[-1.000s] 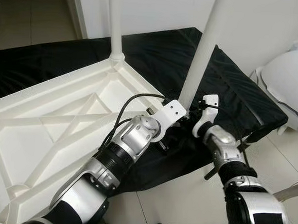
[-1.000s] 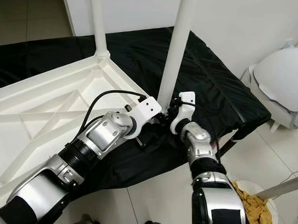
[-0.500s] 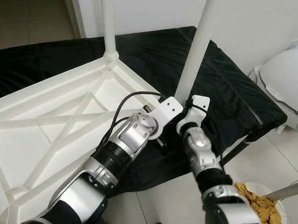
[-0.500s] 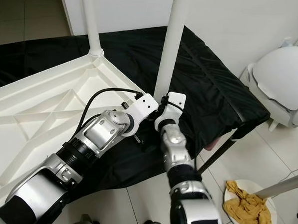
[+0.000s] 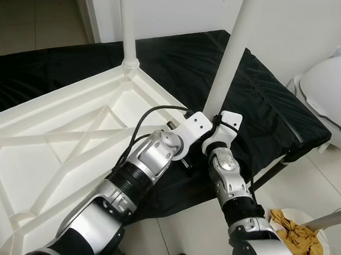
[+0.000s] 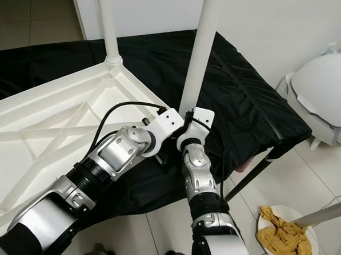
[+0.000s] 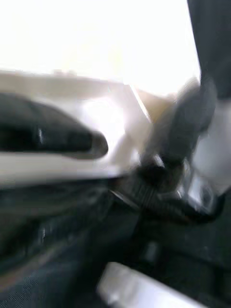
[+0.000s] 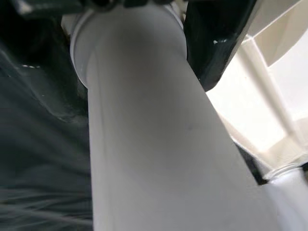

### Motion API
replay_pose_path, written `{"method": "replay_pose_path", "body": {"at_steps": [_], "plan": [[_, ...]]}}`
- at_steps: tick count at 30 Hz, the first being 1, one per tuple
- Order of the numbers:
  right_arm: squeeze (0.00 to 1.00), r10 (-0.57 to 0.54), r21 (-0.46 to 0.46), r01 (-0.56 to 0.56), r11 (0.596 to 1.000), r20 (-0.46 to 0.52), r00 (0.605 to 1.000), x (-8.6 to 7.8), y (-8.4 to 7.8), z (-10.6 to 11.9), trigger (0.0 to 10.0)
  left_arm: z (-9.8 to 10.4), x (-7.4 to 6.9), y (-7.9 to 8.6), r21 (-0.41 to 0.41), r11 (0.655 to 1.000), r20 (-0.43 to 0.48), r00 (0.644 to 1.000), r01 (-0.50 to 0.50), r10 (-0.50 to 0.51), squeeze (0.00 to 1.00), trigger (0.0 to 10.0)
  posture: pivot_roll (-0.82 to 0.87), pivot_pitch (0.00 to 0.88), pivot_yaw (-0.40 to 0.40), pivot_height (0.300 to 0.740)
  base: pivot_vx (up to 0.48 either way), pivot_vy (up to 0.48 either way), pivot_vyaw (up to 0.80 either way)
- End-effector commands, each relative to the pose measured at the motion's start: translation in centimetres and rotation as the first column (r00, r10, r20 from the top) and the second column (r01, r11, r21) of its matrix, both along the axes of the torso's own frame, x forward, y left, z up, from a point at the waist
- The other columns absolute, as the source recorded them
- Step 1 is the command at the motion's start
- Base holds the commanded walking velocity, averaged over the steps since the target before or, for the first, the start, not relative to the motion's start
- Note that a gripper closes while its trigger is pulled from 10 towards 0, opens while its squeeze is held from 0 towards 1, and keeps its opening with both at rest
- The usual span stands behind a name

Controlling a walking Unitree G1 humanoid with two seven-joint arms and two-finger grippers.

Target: Building children table

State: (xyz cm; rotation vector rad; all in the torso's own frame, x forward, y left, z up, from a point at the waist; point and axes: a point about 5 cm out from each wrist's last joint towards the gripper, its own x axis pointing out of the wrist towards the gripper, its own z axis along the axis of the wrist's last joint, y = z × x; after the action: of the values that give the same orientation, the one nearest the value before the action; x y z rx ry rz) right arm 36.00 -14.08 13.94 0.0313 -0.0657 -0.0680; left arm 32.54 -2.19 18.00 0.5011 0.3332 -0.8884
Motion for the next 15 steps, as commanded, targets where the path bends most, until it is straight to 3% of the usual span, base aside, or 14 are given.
{"method": "replay_pose_path", "body": {"at_steps": [1,8,9,15], "plan": [[0.0,-0.101,0.014,0.102,0.995,-0.05,0.994,-0.54,-1.9,-1.17,10.0,0.58,0.08,-0.17,-0.006,1.0,0.022,1.0,0.006,-0.006,1.0,10.0,-0.08,0.065,0.003,0.74,0.0,0.0,0.0],[0.0,-0.096,0.014,0.097,0.995,-0.031,0.995,-0.49,-2.02,-0.72,10.0,0.92,0.11,-0.15,0.005,1.0,0.042,0.999,0.018,-0.018,1.0,10.0,-0.08,0.068,0.009,0.74,0.0,0.0,0.0],[0.0,-0.094,0.009,0.094,0.996,-0.021,0.995,-0.46,-2.02,-0.56,10.0,1.03,0.16,-0.14,0.007,1.0,0.048,0.999,0.021,-0.022,0.0,10.0,-0.08,0.067,0.01,0.74,0.0,0.0,0.0],[0.0,-0.082,0.006,0.082,0.997,-0.009,0.997,-0.36,-1.96,-0.33,10.0,1.56,0.36,0.09,-0.003,1.0,0.077,0.997,0.016,-0.015,0.0,10.0,-0.07,0.069,0.014,0.74,0.0,0.0,0.0]]}}
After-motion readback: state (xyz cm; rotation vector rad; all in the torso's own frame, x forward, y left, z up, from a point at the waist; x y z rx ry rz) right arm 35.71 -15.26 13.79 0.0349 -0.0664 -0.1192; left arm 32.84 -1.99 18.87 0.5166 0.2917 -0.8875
